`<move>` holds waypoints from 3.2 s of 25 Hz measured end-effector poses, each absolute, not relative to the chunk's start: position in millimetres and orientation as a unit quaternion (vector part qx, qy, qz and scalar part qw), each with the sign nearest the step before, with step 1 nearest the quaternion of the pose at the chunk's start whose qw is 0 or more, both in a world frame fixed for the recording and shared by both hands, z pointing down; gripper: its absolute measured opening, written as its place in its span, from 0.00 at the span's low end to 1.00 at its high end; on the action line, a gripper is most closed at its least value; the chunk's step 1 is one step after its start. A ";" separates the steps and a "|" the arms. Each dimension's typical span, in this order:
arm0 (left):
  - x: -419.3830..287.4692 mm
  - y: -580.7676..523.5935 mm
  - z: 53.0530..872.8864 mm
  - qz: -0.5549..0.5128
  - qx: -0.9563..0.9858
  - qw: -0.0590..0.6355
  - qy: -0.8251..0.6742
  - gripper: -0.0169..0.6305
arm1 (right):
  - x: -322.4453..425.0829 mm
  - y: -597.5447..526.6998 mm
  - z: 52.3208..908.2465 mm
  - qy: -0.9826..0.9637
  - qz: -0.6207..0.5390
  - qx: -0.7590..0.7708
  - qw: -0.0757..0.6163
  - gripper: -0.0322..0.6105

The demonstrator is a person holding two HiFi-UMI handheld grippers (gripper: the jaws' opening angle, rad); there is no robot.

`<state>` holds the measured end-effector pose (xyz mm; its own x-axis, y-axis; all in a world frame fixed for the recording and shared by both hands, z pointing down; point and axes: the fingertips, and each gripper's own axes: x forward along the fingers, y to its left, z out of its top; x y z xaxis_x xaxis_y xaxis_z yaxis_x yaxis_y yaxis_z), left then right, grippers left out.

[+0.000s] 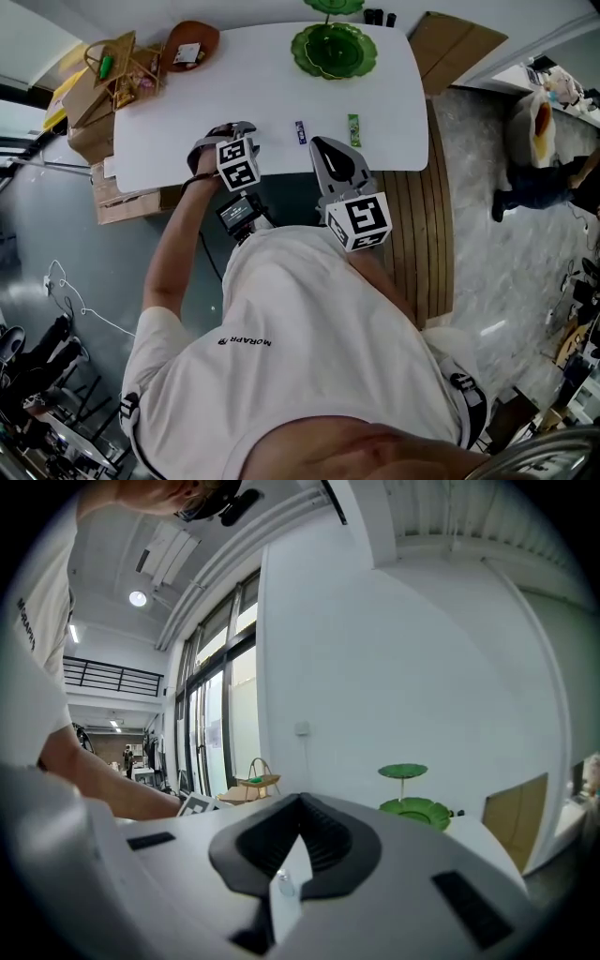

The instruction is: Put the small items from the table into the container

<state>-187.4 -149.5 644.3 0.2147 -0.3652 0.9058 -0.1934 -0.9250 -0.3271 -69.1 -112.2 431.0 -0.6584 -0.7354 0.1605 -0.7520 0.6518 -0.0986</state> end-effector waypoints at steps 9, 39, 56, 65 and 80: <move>-201.0 -160.1 681.2 -0.641 -0.752 0.122 0.093 0.31 | -78.5 -109.2 434.9 -0.911 0.066 0.402 0.065 0.06; -222.6 -187.9 739.4 -0.674 -0.731 0.101 -0.013 0.32 | -64.5 -117.4 431.6 -0.896 0.049 0.434 0.079 0.06; -221.1 -176.7 738.2 -0.681 -0.729 0.068 -0.022 0.23 | -56.5 -114.8 434.5 -0.892 0.055 0.443 0.077 0.06; -213.5 -173.2 723.5 -0.666 -0.744 0.058 0.008 0.23 | -48.2 -114.7 436.3 -0.887 0.059 0.451 0.076 0.06; -176.5 -171.3 684.0 -0.627 -0.773 0.080 0.060 0.23 | -40.4 -107.3 437.0 -0.888 0.064 0.449 0.074 0.06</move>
<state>-176.5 -171.3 684.0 0.2071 -0.1931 0.9591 0.0074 -0.9800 -0.1989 -40.4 -107.3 437.0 -0.5863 -0.7879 0.1884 -0.8067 0.5890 -0.0472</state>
